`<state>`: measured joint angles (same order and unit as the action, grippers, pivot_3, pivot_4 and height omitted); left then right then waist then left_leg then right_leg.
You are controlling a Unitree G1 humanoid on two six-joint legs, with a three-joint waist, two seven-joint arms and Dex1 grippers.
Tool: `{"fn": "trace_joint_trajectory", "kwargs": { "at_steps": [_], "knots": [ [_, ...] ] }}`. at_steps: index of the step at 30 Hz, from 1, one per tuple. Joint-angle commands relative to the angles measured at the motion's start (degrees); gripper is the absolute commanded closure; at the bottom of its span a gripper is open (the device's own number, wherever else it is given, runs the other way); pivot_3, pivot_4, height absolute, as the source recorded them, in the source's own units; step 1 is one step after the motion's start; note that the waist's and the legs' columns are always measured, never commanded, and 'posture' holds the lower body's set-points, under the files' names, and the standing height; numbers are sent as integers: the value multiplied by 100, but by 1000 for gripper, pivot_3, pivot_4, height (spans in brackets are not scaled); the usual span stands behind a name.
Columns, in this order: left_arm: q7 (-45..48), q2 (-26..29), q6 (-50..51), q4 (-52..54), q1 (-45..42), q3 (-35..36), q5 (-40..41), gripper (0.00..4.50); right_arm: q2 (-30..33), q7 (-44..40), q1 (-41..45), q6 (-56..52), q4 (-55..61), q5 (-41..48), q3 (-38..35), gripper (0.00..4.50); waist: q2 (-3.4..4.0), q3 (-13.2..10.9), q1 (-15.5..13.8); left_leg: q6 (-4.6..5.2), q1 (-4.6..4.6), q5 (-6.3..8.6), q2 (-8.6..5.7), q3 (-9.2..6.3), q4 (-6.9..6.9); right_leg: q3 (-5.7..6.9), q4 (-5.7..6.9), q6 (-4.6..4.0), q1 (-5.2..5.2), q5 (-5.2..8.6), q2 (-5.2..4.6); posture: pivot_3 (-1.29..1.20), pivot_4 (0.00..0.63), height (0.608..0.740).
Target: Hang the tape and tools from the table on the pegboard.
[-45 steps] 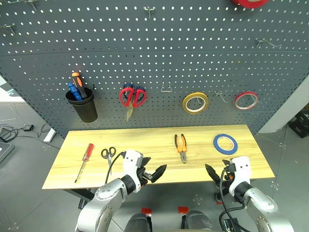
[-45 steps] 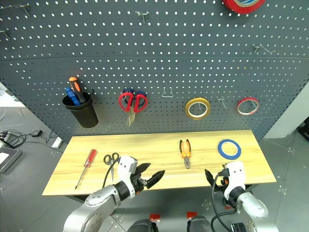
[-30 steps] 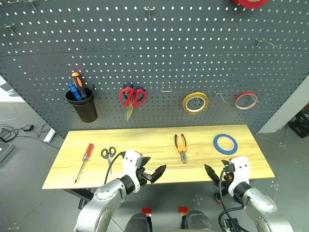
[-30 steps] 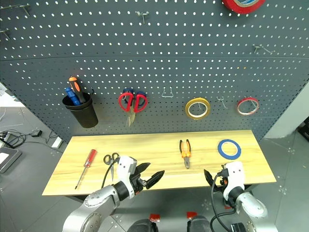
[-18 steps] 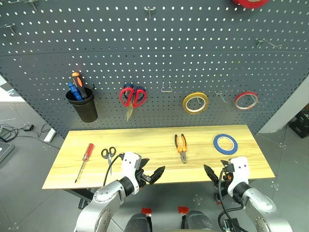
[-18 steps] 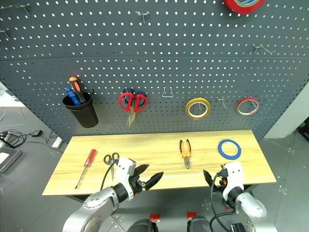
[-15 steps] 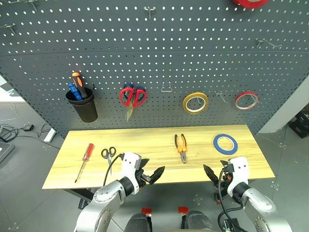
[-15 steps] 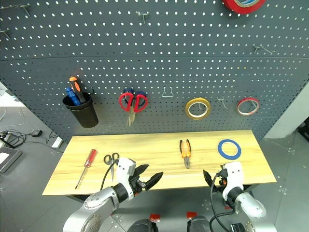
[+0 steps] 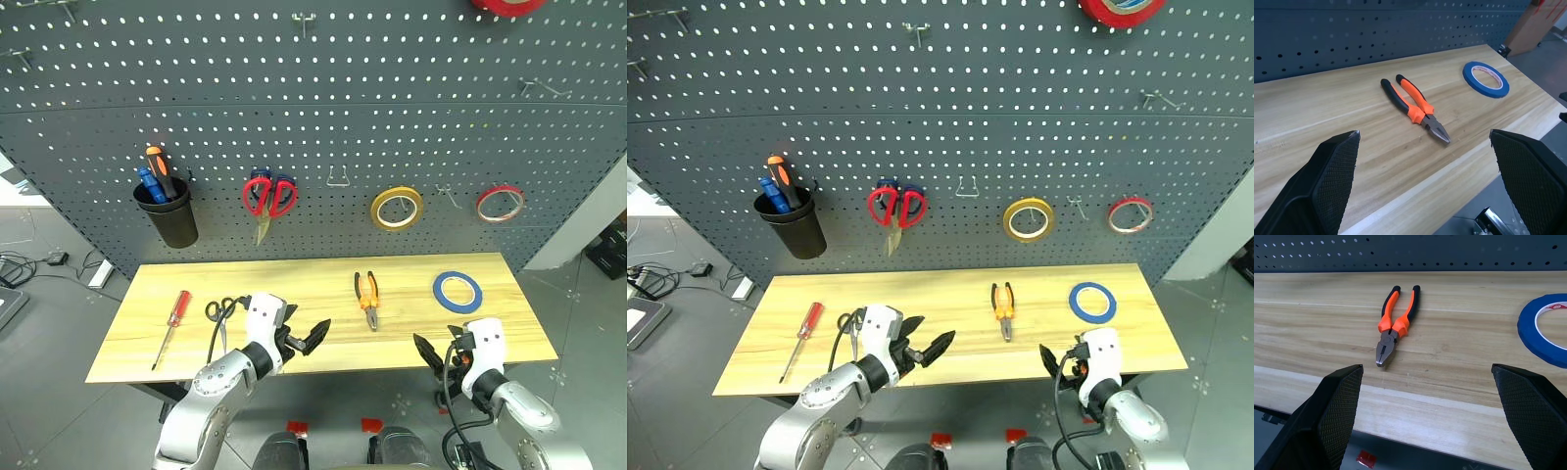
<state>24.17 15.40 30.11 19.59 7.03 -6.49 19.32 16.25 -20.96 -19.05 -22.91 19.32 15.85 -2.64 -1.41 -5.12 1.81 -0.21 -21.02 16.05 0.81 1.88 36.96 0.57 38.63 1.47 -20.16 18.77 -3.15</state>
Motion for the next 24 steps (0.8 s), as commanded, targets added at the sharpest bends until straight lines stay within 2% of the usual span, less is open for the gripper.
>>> {"fn": "trace_joint_trajectory", "kwargs": {
  "at_steps": [1,11,17,24],
  "knots": [
    [-74,-32,1,156,-195,-34,-57,25,81,-21,15,13,207,76,-187,0,0,-1,1,0,0,0,0,0,0,0,0,0,0,0,0,-87,79,740],
    [289,238,87,205,-958,-407,-191,25,516,-107,-130,-47,623,13,-323,0,7,-65,15,0,0,0,-2,2,0,-2,-2,0,1,0,1,-146,104,740],
    [811,591,52,-15,-1299,-534,-195,25,853,-112,-64,-158,804,-25,-442,0,19,-99,77,0,0,0,-2,2,-1,-3,-2,0,1,0,3,-173,116,740],
    [1099,743,-248,-624,-1760,-534,-405,25,1468,-155,863,-996,402,-348,-169,0,-8,-196,161,1,4,-1,-4,2,5,-6,2,4,3,-3,4,-191,137,740]
  ]
}}
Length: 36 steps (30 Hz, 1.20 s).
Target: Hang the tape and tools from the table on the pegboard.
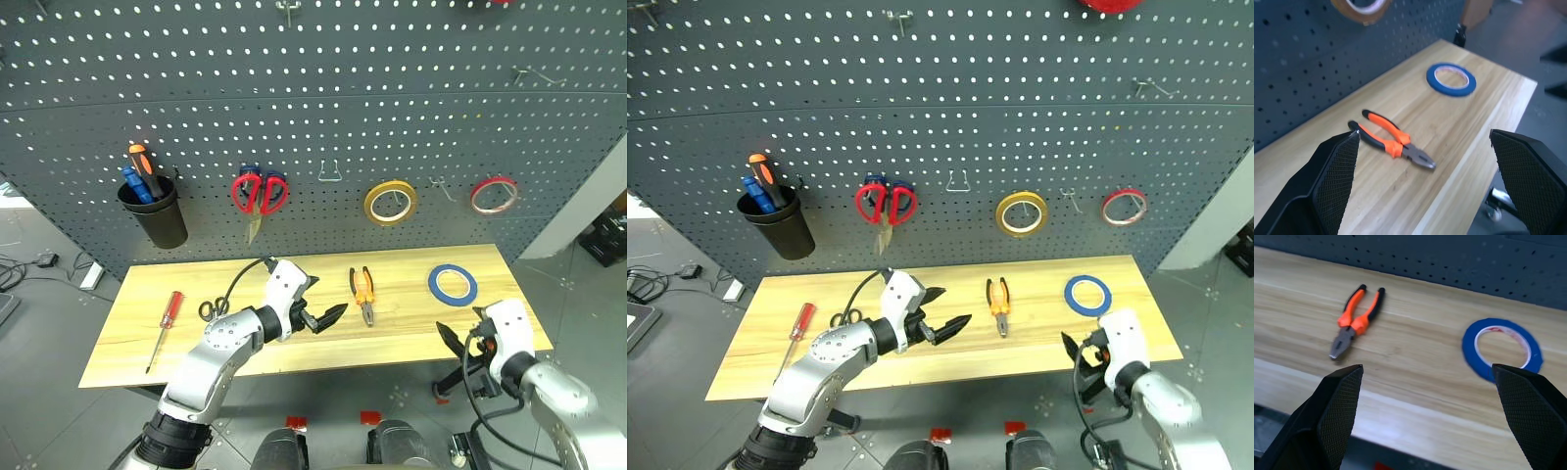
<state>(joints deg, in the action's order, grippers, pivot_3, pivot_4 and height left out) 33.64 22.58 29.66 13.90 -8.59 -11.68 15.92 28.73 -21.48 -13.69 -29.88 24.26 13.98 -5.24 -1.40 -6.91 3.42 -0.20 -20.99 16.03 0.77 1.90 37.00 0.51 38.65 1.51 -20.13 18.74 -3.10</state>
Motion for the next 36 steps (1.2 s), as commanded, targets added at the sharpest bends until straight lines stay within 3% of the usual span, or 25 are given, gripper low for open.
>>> {"fn": "trace_joint_trajectory", "kwargs": {
  "at_steps": [1,9,22,25,36],
  "knots": [
    [203,20,-211,-86,-232,-16,-56,25,278,-117,437,-369,-146,-177,117,0,-14,-35,-2,0,0,0,0,-1,0,1,0,0,0,0,0,-191,141,740],
    [264,12,-164,-56,-190,-146,-194,25,730,-456,1642,-830,-1112,-403,361,0,-8,-328,3,1,-24,0,1,-4,0,6,-16,-1,-9,0,-3,-174,229,740],
    [932,182,-245,126,-223,-370,-59,25,1276,-1375,3354,-395,-3577,-818,745,0,14,-960,30,0,-142,-3,7,-15,37,23,-11,-2,-100,-2,-10,-128,368,740],
    [1067,164,-251,148,-343,-438,-57,25,1239,-1539,3683,-107,-4183,-984,909,0,17,-1073,35,-4,-191,-5,20,-19,95,33,1,-2,-125,-2,-4,-120,379,740],
    [1104,-188,-316,-262,-933,-553,-196,25,883,-1663,5195,1346,-6857,-1711,1376,0,14,-1308,9,-11,-187,-9,12,-17,110,37,25,9,-128,-8,-12,-79,395,740]
  ]
}}
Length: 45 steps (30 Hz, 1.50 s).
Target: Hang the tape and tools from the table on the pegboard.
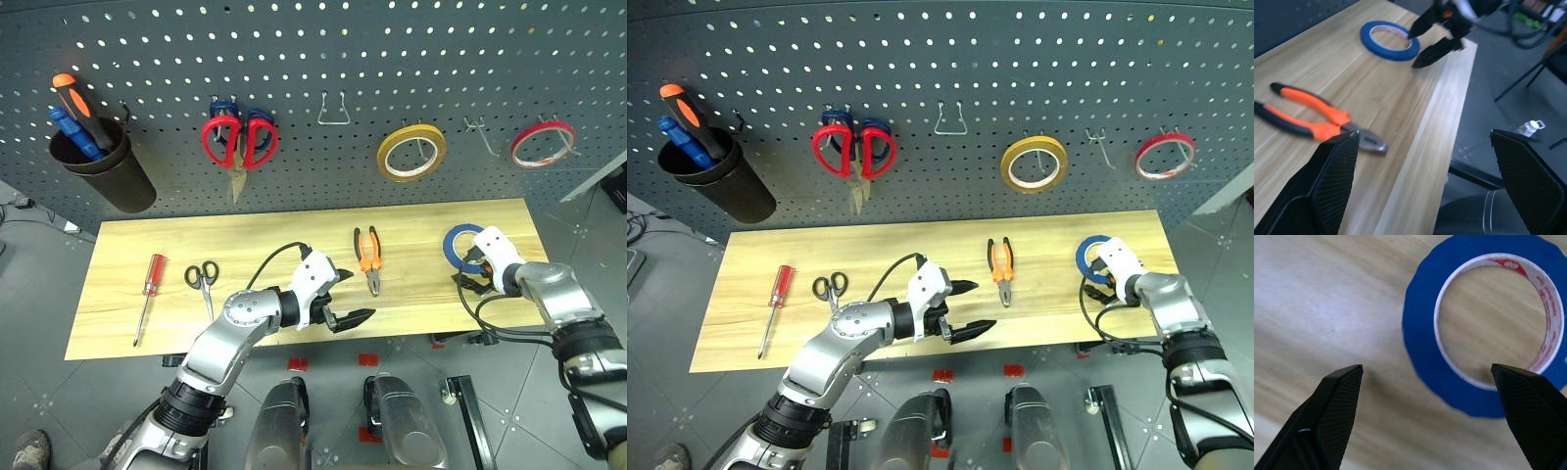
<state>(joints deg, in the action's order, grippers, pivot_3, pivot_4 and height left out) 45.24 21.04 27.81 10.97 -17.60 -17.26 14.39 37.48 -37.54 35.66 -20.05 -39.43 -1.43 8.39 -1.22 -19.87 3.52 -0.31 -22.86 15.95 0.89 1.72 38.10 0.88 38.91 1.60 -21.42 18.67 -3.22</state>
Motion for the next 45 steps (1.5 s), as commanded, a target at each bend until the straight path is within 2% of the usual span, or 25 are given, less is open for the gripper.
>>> {"fn": "trace_joint_trajectory", "kwargs": {
  "at_steps": [1,4,7,12,14,17,18,23,27,31,33,35,39,42,45],
  "knots": [
    [-105,-47,-147,-5,-53,-7,-106,25,-30,-111,438,428,-788,-197,20,0,-6,-26,-4,-1,0,0,1,1,0,1,0,0,-1,0,1,-76,395,740],
    [-123,-18,-241,-81,-97,-70,-235,25,-94,-377,919,425,-1611,-300,55,0,-14,-59,-19,-2,-1,-1,2,4,0,2,-1,0,-1,0,0,-66,393,740],
    [-111,-10,-237,-111,-119,-46,-261,0,-98,-549,1186,497,-2084,-546,237,483,-20,-70,-31,-3,-4,-1,1,12,1,4,-8,2,-1,-1,-6,-64,391,740],
    [-89,14,-238,-93,-85,-19,-253,0,-243,-849,1043,570,-2024,-769,478,2050,-21,-70,-44,-4,-3,-1,4,5,2,13,-6,2,2,-1,-6,-65,384,740],
    [-105,3,-238,-91,-62,-15,-246,0,-288,-874,850,578,-1860,-857,560,2574,-25,-67,-49,-4,-1,-1,4,5,4,13,-5,4,4,-2,-6,-63,379,740],
    [-160,-47,-198,-34,-9,4,-202,0,-339,-808,511,472,-1456,-881,583,3594,-40,-58,-52,-5,3,-2,6,-2,7,20,-3,7,11,-3,-6,-58,370,740],
    [-175,-69,-182,-24,-2,7,-186,0,-348,-776,446,421,-1368,-872,563,3792,-45,-55,-54,-6,4,-2,6,-4,7,23,-3,7,13,-4,-6,-57,367,740],
    [-276,-158,-109,261,128,-16,-113,0,-87,-356,-125,104,-329,-677,73,3817,-50,-52,-110,-9,5,-3,9,-14,10,33,-1,9,18,-5,-6,-51,356,740],
    [-463,-339,-147,479,175,55,-63,0,268,385,-1852,-386,2629,-573,-982,3817,-23,-52,-313,-14,-14,-5,8,-23,7,54,-8,12,11,-3,-11,-76,349,740],
    [-602,-473,-282,663,213,55,-91,0,-455,1060,-3615,-1247,5643,-587,-1590,3818,-21,-51,-305,-15,-48,-5,4,-13,0,63,-27,17,-7,-1,-21,-113,349,740],
    [-603,-478,-330,688,193,86,-68,0,-796,1408,-4024,-1458,6468,-757,-1575,3818,-21,-51,-223,-16,-46,-5,4,-14,-4,62,-28,20,-8,-2,-21,-120,351,740],
    [-507,-454,-387,766,84,126,-6,0,-1126,1981,-4430,-1187,7329,-1305,-1303,3818,-21,-51,-140,-28,-40,-11,4,-17,-4,60,-15,21,-12,-2,-18,-126,352,740],
    [-319,-411,-408,878,-198,254,201,0,-1269,2589,-4631,-516,8236,-2247,-718,3818,-20,-51,-108,-56,-14,-28,1,-13,-13,42,10,28,-13,-2,-13,-137,347,740],
    [-327,-355,-441,866,-481,445,267,0,-1233,2606,-4161,-136,8540,-2606,-378,3818,-21,-51,-83,-66,-11,-36,1,-14,-14,27,11,41,-19,-10,1,-149,345,740],
    [-413,-345,-468,752,-677,629,284,0,-1324,2493,-3615,-148,8381,-2529,-405,3818,-23,-50,-69,-66,-10,-38,1,-13,-12,23,12,42,-19,-13,5,-149,341,740]
  ]
}}
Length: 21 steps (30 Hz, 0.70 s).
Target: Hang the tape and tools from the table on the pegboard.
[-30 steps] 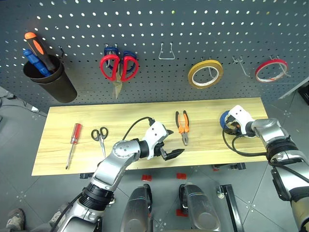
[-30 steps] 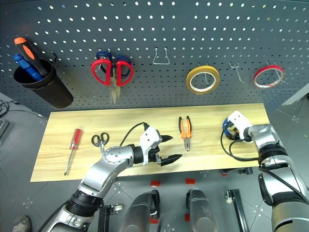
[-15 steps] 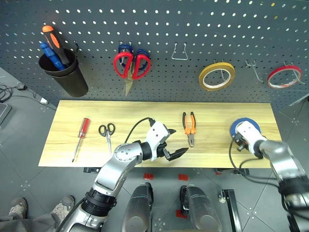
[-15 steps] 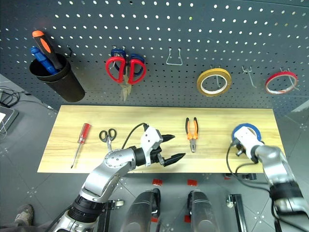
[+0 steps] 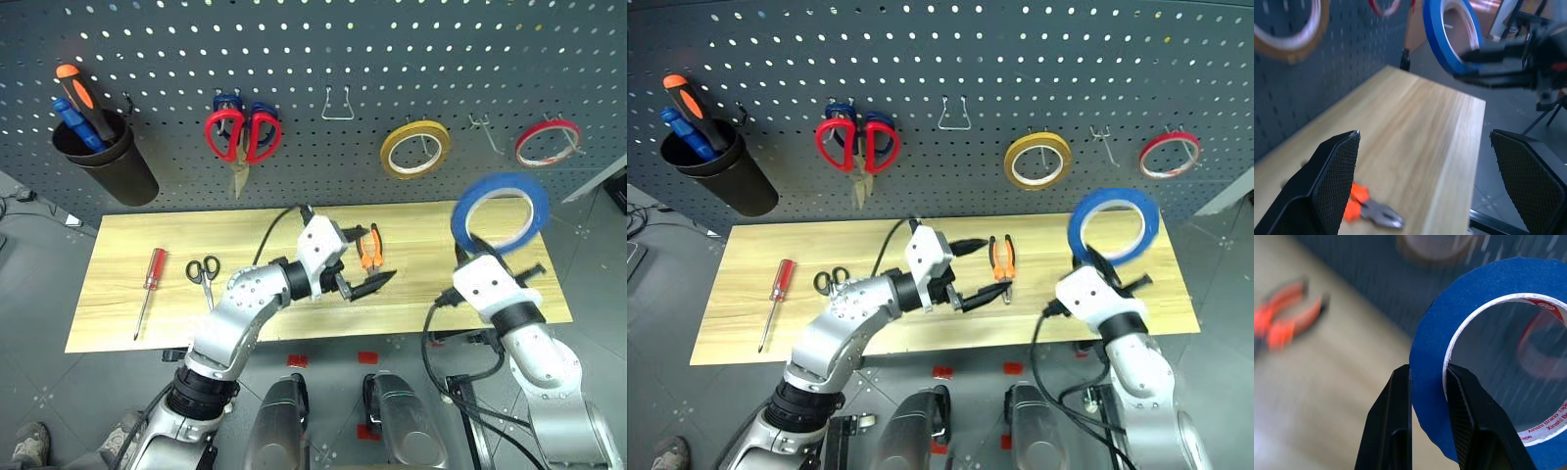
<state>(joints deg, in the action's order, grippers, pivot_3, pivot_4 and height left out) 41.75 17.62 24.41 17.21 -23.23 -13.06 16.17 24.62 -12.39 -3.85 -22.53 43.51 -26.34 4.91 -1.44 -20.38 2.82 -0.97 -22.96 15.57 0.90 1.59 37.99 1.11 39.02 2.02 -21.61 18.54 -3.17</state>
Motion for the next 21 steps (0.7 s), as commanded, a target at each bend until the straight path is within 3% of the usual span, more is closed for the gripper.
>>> {"fn": "trace_joint_trajectory", "kwargs": {
  "at_steps": [1,11,21],
  "knots": [
    [-101,-12,-136,91,-187,281,110,0,-60,-69,562,69,-23,36,-117,3818,-2,1,3,0,0,0,1,0,1,2,-2,0,1,0,0,-148,338,740],
    [-245,-232,-91,-50,-488,321,173,0,133,-222,1528,583,-1677,879,-975,3818,-4,1,19,4,-23,0,-1,-3,1,13,-10,-2,-10,0,-11,-127,327,740],
    [-246,-255,-107,-97,-526,332,149,0,199,-683,2484,1310,-2875,1694,-866,3818,-3,1,103,10,-20,-3,3,0,6,8,1,-4,-12,-1,-7,-126,327,740]
  ]
}}
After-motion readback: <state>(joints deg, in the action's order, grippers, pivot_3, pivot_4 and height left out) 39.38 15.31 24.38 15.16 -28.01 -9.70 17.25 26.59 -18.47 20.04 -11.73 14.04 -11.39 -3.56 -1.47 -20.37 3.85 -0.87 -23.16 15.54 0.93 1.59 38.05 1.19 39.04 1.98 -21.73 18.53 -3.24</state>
